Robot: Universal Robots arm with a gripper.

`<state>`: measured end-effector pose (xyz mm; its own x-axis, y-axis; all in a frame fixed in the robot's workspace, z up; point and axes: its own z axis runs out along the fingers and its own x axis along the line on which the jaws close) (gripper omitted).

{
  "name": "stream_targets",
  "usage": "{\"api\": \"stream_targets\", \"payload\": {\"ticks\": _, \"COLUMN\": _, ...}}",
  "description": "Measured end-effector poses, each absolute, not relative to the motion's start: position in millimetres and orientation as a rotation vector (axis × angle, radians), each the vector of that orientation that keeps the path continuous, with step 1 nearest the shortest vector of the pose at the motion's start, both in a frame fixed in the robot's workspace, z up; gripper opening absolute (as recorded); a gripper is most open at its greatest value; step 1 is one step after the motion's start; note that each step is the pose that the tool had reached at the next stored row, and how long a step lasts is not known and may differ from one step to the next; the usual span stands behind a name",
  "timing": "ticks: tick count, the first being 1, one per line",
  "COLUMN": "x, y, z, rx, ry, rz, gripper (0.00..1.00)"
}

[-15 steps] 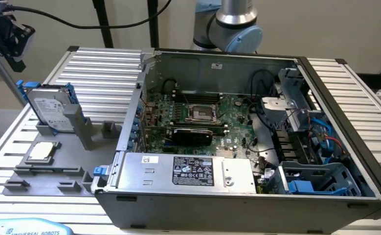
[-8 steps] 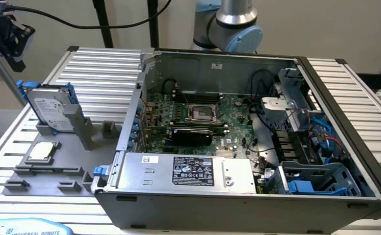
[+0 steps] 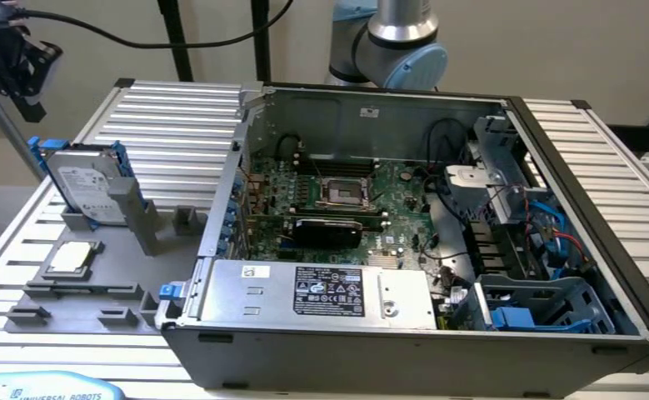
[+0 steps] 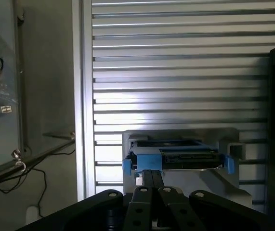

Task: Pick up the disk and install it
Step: 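Pick up the disk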

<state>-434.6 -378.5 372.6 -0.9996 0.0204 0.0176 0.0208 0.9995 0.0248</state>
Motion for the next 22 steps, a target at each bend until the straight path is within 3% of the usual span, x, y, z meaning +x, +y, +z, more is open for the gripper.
{"api": "stream_targets", "payload": {"ticks": 22, "x": -434.6, "y": -378.3, "z": 370.1, "rx": 0.57, "ry": -3.067, "rz": -0.033, "gripper": 0.11}}
